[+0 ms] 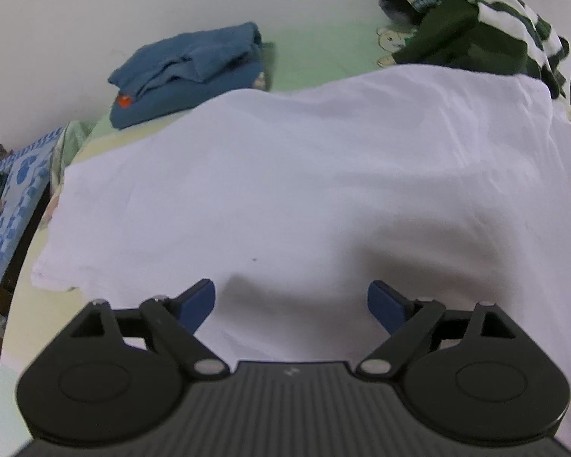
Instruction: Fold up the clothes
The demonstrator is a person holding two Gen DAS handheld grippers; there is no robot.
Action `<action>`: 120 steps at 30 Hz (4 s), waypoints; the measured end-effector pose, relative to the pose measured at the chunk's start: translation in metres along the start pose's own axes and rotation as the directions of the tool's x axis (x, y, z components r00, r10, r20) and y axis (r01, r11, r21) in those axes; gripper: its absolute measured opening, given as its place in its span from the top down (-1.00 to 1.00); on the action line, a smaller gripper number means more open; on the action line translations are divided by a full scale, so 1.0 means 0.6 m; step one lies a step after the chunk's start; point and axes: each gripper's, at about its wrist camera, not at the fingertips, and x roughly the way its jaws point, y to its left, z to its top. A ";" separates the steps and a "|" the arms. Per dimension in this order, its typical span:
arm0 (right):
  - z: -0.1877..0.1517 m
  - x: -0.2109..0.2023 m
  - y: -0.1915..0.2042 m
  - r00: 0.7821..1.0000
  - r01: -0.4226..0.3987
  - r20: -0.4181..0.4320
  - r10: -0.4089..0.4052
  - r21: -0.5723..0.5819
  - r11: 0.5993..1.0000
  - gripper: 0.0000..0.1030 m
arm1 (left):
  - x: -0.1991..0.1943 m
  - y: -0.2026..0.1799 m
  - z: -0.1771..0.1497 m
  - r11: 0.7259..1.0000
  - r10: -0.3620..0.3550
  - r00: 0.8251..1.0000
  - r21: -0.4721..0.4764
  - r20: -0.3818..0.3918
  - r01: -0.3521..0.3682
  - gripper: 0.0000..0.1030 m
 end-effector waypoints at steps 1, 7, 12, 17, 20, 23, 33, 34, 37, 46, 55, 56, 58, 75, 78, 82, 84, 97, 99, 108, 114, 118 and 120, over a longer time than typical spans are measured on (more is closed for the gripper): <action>-0.001 -0.001 0.004 1.000 -0.003 0.004 0.003 -0.008 1.000 0.31 | 0.000 -0.003 0.000 1.000 -0.006 1.000 0.001 0.001 0.006 -0.75; -0.002 -0.013 0.007 0.999 -0.001 0.034 0.002 -0.016 1.000 0.60 | 0.003 -0.021 -0.001 1.000 -0.007 1.000 0.001 0.004 0.007 -0.84; 0.001 -0.028 -0.008 0.998 0.019 0.062 -0.020 0.011 1.000 0.93 | 0.006 -0.025 0.000 1.000 -0.001 1.000 -0.008 0.003 0.001 -0.91; 0.004 -0.050 -0.024 0.994 0.042 0.096 -0.046 0.044 0.998 0.94 | 0.007 -0.024 -0.001 1.000 -0.011 1.000 -0.027 -0.004 0.011 -0.92; -0.001 -0.081 -0.045 0.990 0.080 0.106 -0.090 0.095 0.992 0.96 | 0.005 -0.024 -0.002 0.999 -0.023 1.000 -0.025 -0.003 0.023 -0.92; -0.017 -0.079 -0.056 0.992 0.111 0.049 -0.116 0.099 0.989 0.97 | 0.006 -0.026 -0.003 1.000 -0.027 1.000 -0.016 0.007 0.027 -0.94; -0.009 -0.092 -0.002 0.985 0.104 0.140 -0.097 -0.047 0.993 0.49 | -0.012 -0.023 -0.022 0.999 -0.042 0.999 0.019 0.006 0.042 -0.94; -0.005 -0.086 0.014 0.991 0.062 0.125 -0.052 -0.081 0.995 0.49 | -0.014 -0.024 -0.026 0.999 -0.045 0.999 0.022 0.007 0.044 -0.95; 0.005 -0.050 0.074 0.996 -0.024 0.074 0.040 -0.209 0.978 0.50 | -0.016 -0.026 -0.030 0.999 -0.045 0.999 0.016 0.007 0.045 -0.96; 0.053 0.116 0.164 0.957 -0.263 -0.194 0.217 -0.253 0.931 0.54 | -0.024 -0.010 -0.045 0.999 -0.031 0.999 -0.010 0.008 0.031 -0.98; 0.080 0.123 0.104 0.992 -0.106 -0.086 0.094 -0.160 0.981 0.80 | -0.052 0.056 -0.096 0.998 0.009 1.000 -0.057 -0.002 -0.009 -0.99; 0.069 0.105 0.111 0.990 -0.123 -0.094 0.106 -0.193 0.973 0.71 | -0.055 0.066 -0.102 0.998 0.014 1.000 -0.069 -0.004 -0.014 -0.99; 0.045 0.087 0.118 0.975 -0.195 -0.156 0.160 -0.246 0.949 0.72 | -0.062 0.083 -0.115 0.995 0.021 1.000 -0.094 -0.009 -0.022 -0.99; -0.139 -0.122 0.165 0.937 -0.250 -0.306 0.168 -0.255 0.934 0.68 | -0.091 0.139 -0.174 0.994 -0.100 0.995 -0.032 0.009 0.101 -0.99; -0.170 -0.159 0.174 0.926 -0.260 -0.336 0.171 -0.240 0.935 0.68 | -0.112 0.156 -0.202 0.991 -0.127 0.992 0.039 0.012 0.127 -0.99; -0.241 -0.218 0.198 0.936 -0.176 -0.348 0.062 -0.307 0.935 0.62 | -0.144 0.190 -0.247 0.981 -0.171 0.985 0.093 -0.002 0.170 -0.99; -0.265 -0.231 0.210 0.940 -0.124 -0.342 0.002 -0.335 0.934 0.58 | -0.158 0.210 -0.267 0.976 -0.197 0.980 0.095 -0.021 0.198 -0.99; -0.310 -0.336 0.166 0.939 0.192 -0.238 -0.247 -0.232 0.954 0.38 | -0.226 0.301 -0.346 0.952 -0.270 0.959 0.124 -0.084 0.279 -0.98; -0.313 -0.327 0.163 0.931 0.209 -0.244 -0.271 -0.251 0.945 0.38 | -0.226 0.296 -0.345 0.950 -0.288 0.953 0.103 -0.092 0.296 -0.98; -0.328 -0.332 0.125 0.910 0.224 -0.299 -0.288 -0.232 0.947 0.38 | -0.252 0.298 -0.361 0.972 -0.217 0.968 0.066 -0.126 0.226 -0.07; -0.339 -0.343 0.112 0.914 0.167 -0.331 -0.236 -0.226 0.960 0.37 | -0.272 0.279 -0.361 0.964 -0.250 0.950 0.045 -0.187 0.263 0.79; -0.343 -0.351 0.104 0.921 0.150 -0.321 -0.220 -0.229 0.962 0.30 | -0.276 0.261 -0.363 0.977 -0.193 0.965 0.059 -0.176 0.206 0.81; -0.347 -0.356 0.103 0.925 0.145 -0.313 -0.215 -0.234 0.961 0.23 | -0.278 0.259 -0.364 0.982 -0.167 0.970 0.058 -0.176 0.179 0.89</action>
